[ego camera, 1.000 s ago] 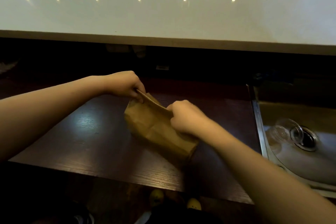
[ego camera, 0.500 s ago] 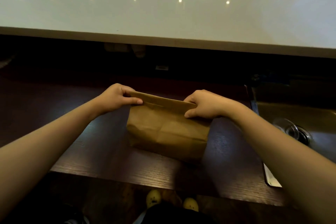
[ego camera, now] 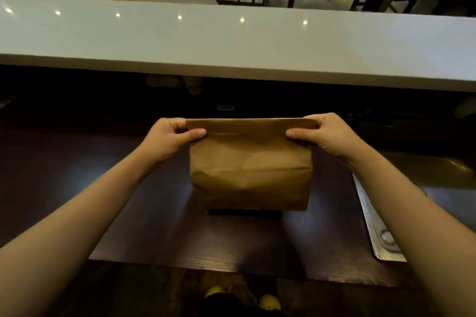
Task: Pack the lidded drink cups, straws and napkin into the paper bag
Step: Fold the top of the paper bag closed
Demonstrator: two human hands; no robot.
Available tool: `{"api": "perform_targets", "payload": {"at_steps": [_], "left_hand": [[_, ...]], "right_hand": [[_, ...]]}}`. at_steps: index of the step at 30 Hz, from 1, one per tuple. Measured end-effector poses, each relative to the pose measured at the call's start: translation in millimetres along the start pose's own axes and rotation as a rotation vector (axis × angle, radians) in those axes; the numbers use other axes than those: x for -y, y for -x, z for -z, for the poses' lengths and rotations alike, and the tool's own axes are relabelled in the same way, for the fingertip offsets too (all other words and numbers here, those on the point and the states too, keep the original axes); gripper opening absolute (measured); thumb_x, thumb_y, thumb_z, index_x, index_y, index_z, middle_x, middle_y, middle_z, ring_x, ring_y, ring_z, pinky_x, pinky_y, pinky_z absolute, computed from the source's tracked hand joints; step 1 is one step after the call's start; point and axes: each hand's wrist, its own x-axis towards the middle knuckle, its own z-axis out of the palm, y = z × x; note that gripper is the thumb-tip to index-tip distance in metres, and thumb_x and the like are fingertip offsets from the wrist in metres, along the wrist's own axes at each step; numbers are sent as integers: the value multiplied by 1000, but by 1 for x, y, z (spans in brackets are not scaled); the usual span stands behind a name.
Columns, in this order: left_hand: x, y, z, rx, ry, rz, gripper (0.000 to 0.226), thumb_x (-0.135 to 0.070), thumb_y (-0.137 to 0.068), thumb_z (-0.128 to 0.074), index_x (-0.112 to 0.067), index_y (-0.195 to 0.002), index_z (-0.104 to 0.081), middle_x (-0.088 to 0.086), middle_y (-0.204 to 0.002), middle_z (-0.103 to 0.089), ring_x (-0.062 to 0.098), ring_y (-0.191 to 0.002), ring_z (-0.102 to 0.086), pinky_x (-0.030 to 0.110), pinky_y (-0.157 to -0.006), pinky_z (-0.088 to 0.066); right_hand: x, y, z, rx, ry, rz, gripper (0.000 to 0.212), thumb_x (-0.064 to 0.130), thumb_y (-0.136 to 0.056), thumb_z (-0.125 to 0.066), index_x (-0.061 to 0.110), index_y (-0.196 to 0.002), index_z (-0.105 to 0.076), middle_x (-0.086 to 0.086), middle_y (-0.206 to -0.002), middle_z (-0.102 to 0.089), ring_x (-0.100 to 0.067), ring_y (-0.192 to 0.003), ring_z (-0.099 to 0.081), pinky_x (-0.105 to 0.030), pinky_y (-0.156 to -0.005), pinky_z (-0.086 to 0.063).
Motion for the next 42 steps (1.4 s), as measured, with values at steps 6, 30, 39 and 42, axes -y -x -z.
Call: {"api": "perform_targets", "payload": {"at_steps": [6,30,39,42], "left_hand": [[-76,-45,24,-46,29,-109,8,-13,-82,-64,-17,-86,-70,-12,-70,-74,-3,-69,-68,12,-67,-55],[-197,-249,3,-219,-144,-183,28,-18,-86,-61,-4,-110,-65,-2,-86,-65,13,-86,-60,14,-65,-44],[-199,-272,7,-96,-192,-118,27,-19,-87,-59,-10,-113,-63,0,-95,-65,10,-87,-61,18,-72,-48],[-196,-270,15,-27,-210,-70,27,-16,-87,-59,-9,-113,-62,4,-100,-66,17,-94,-62,23,-76,-50]], "right_hand": [[70,-21,31,-166,-22,52,10,17,-75,-75,14,-82,-70,0,-82,-73,-11,-75,-70,-22,-71,-58],[153,-198,170,-148,59,220,29,20,-87,-61,4,-112,-62,2,-88,-65,-11,-82,-63,-12,-56,-51],[136,-221,178,-126,77,219,20,27,-87,-62,12,-101,-61,2,-91,-65,-12,-85,-63,-18,-66,-51],[137,-220,179,-96,79,199,11,25,-86,-62,17,-94,-62,3,-91,-65,-10,-85,-63,-17,-64,-52]]}}
